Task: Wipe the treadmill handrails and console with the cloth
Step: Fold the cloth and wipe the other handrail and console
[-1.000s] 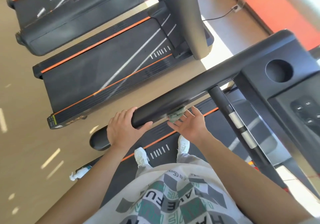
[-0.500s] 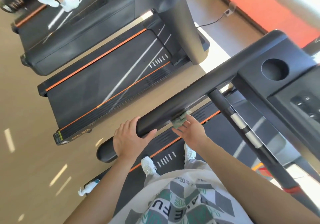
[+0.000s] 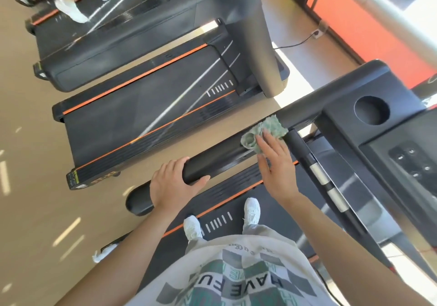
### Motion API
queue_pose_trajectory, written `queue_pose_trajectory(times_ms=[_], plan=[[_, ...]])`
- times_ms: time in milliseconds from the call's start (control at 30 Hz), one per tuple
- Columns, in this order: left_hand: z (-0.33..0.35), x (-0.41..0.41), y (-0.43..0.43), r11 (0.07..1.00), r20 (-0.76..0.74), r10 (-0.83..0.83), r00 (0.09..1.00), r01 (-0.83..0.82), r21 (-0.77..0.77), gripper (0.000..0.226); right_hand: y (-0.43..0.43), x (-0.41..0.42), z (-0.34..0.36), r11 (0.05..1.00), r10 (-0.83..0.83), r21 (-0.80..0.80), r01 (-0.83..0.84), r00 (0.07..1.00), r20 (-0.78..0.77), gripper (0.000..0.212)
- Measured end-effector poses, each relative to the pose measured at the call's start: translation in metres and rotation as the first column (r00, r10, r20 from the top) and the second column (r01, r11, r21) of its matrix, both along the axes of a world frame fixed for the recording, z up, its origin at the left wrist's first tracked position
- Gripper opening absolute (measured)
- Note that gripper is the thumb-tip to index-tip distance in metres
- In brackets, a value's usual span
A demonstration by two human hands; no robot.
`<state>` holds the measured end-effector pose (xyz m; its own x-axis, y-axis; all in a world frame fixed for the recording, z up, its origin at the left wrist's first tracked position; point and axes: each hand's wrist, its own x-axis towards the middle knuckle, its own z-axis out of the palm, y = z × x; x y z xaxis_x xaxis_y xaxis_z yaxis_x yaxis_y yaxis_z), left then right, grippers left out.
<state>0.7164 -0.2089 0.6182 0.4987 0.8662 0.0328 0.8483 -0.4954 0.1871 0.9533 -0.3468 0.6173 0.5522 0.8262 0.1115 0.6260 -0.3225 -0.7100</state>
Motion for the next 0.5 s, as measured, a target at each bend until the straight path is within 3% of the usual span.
queue_pose_trajectory(times_ms=[67, 133, 367, 500], plan=[[-0.001, -0.001, 0.001, 1.0, -0.015, -0.004, 1.0, 0.003, -0.008, 0.072, 0.006, 0.003, -0.011, 0.994, 0.106, -0.047, -0.097, 0.967, 0.233, 0.045], [-0.001, -0.002, 0.001, 1.0, -0.034, -0.005, 0.999, 0.004, -0.021, 0.073, 0.013, 0.0, -0.014, 0.986, 0.169, -0.058, -0.159, 0.93, 0.326, 0.046], [0.002, -0.006, 0.003, 0.996, -0.038, -0.029, 0.999, 0.026, -0.083, 0.074, 0.04, -0.046, -0.021, 0.851, 0.502, -0.075, -0.52, 0.762, 0.409, 0.045], [0.004, -0.016, 0.006, 0.98, 0.055, -0.055, 0.997, 0.064, -0.191, 0.071, 0.037, -0.044, -0.016, 0.822, 0.536, -0.069, -0.566, 0.725, 0.432, 0.034]])
